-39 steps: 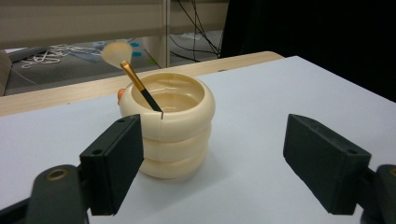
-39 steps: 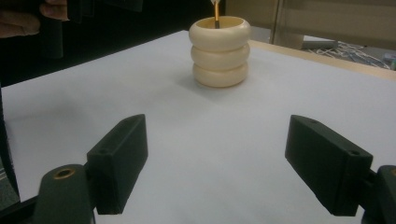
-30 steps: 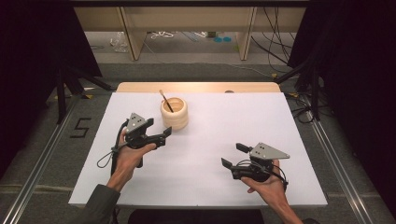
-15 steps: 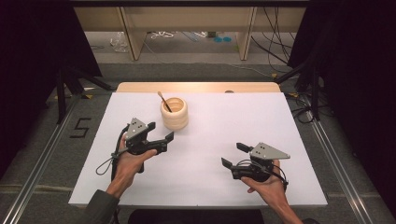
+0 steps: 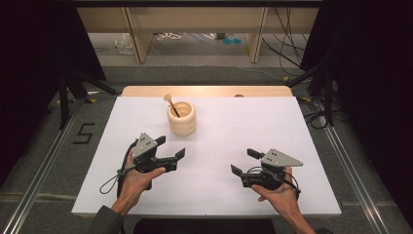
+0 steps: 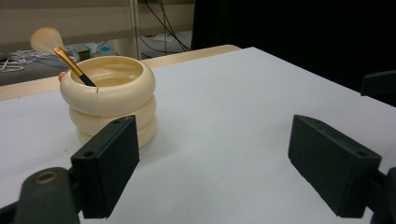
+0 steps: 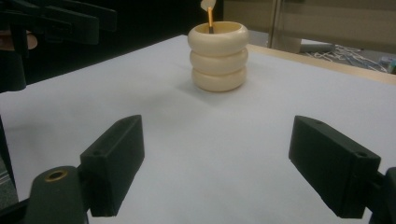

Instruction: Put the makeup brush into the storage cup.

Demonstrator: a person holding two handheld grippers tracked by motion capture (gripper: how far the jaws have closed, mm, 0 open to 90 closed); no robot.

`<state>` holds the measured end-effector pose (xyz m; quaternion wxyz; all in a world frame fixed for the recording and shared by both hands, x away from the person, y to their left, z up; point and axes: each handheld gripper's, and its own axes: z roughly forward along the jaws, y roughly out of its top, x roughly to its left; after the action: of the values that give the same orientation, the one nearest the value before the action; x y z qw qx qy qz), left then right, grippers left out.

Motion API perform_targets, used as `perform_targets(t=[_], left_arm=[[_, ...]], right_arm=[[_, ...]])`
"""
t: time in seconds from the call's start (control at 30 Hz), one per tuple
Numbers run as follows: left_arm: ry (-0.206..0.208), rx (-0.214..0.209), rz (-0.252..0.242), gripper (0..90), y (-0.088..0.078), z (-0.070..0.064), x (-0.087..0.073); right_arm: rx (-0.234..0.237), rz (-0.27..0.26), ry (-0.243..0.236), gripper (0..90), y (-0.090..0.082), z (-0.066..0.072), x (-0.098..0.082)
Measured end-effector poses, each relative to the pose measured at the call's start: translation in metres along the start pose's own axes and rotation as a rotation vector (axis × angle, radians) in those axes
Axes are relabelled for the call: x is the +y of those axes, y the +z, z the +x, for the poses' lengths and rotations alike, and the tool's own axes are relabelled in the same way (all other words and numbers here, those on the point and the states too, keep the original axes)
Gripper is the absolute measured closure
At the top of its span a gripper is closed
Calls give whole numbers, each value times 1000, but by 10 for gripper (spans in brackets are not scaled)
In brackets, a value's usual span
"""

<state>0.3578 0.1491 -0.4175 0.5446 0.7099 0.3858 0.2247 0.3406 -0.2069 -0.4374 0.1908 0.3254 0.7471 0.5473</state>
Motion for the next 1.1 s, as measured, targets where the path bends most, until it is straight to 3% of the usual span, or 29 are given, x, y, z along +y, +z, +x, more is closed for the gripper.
perform_targets(t=[0.67,0.77,1.0,1.1], left_arm=[[56,6,20,160,-21,-15,-27],[35,4,18,160,-24,-17,-28],[55,17,19,160,-29,-14,-30],[39,20,18,160,-29,-13,-30]], right_arm=[[9,-5,4,178,-2,1,1],[11,-13,9,171,-2,1,1],[11,-23,9,162,-3,3,1],[11,-21,7,161,-4,3,1]])
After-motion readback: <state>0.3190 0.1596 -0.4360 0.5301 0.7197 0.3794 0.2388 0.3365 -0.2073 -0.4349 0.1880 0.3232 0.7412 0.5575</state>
